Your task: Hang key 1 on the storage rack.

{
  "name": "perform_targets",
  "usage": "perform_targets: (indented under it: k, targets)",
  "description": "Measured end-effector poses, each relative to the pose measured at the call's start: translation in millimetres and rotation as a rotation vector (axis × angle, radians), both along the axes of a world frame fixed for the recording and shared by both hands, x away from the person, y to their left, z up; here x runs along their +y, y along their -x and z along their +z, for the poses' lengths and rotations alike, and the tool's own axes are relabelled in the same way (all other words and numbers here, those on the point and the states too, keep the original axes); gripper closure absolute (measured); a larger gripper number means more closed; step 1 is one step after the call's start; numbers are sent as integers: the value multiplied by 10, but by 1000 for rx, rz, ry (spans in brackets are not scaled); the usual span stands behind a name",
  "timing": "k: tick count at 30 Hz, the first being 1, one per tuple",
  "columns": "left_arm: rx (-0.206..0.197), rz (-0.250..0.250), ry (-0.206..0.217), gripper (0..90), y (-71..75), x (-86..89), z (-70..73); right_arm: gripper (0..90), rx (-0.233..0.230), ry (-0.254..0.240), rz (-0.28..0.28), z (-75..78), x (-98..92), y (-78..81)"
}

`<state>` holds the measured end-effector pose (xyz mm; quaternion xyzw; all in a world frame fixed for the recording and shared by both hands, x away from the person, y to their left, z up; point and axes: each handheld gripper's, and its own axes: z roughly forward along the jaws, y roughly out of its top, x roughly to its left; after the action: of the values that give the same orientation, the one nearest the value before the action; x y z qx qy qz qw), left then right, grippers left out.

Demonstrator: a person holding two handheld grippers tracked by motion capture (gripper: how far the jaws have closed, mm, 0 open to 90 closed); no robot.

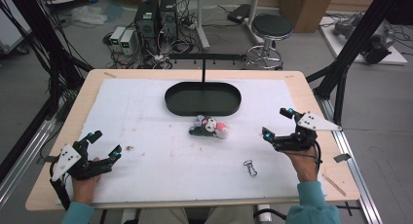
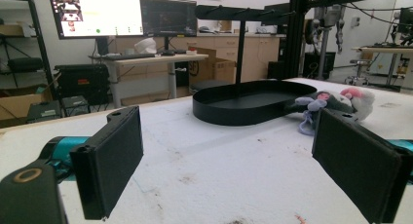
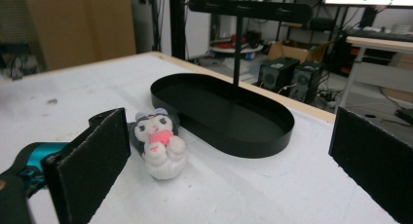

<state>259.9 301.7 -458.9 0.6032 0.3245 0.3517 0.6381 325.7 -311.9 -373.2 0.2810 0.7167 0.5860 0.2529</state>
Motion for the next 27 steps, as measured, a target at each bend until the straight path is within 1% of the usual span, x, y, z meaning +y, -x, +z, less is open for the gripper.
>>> perform_targets:
  k: [1, 2, 3, 4, 5, 6, 7, 8, 10, 11, 13, 15, 19, 24, 25, 26, 27]
  targets:
    - [0, 0, -1, 118, 0, 0, 0, 6, 3, 24, 16, 43, 47, -27]
    - [-1, 0, -1, 118, 0, -1, 0, 6, 3, 24, 16, 43, 47, -27]
    - [0, 0, -1, 118, 1, 0, 0, 7, 5, 37, 29, 68, 76, -44]
    - [0, -1, 1, 118, -1, 0, 0, 7, 8, 54, 47, 99, 113, -71]
    - [0, 0, 0, 117, 0, 0, 0, 7, 19, 83, 92, 151, 194, -133]
    - [0, -1, -2, 117, 1, 2, 0, 7, 19, 83, 92, 151, 194, -133]
    - [-2, 0, -2, 118, 1, -1, 0, 7, 21, 86, 112, 163, 221, -157]
    - [-2, 0, -3, 118, 2, 0, 0, 7, 27, 103, 136, 185, 257, -198]
    - [-1, 0, -3, 117, 2, 0, 0, 7, 40, 121, 160, 216, 306, -247]
    - [-1, 0, -2, 118, 2, 1, 0, 7, 62, 152, 193, 261, 369, -304]
    - [-2, 0, -2, 118, 1, 0, 0, 7, 78, 184, 217, 301, 422, -345]
    - [-1, -1, -3, 118, 2, 1, 0, 7, 91, 205, 243, 333, 479, -396]
    - [0, 0, -2, 117, 1, 1, 0, 7, 131, 264, 298, 344, 634, -507]
    - [0, 1, 0, 118, 1, -1, 0, 7, 156, 353, 340, 289, 844, -628]
    - [-1, 1, -3, 117, 2, 0, 0, 7, 166, 363, 349, 272, 894, -653]
    - [-1, 1, -3, 118, 2, 0, 0, 7, 166, 363, 349, 272, 894, -653]
    - [0, 0, -2, 118, 1, 1, 0, 7, 173, 376, 353, 267, 921, -670]
